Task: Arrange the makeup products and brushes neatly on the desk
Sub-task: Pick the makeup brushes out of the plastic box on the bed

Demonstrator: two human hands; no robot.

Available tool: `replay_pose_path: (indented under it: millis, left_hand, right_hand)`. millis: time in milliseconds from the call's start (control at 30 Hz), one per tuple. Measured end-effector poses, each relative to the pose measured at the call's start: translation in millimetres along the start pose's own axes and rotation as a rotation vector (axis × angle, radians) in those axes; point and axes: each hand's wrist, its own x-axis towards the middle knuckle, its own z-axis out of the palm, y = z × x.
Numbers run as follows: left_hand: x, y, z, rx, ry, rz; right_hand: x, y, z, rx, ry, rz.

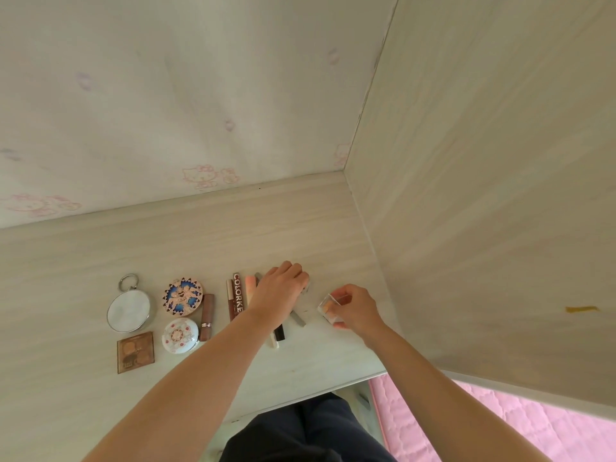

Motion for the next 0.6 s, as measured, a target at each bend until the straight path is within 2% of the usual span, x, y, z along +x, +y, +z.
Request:
replay_pose_path:
  millis: [67,233,400,600]
  left_hand:
    - [-1,3,4,0.0,-0.002,0.007]
    - [-8,2,12,-0.013,0.044,0.04]
    - [-16,-3,18,-0.026,0.115,0.087]
    - [-24,-8,21,-0.002,0.105,0.095]
  right_hand:
    - [-1,3,5,-0.044,0.044,-0.013]
    - [-3,12,18,-0.354,0.127,-0.097]
    - [-6,13,25,-0.458,0.154,-0.131]
    - [-10,6,31,-0.567,0.168,-0.162]
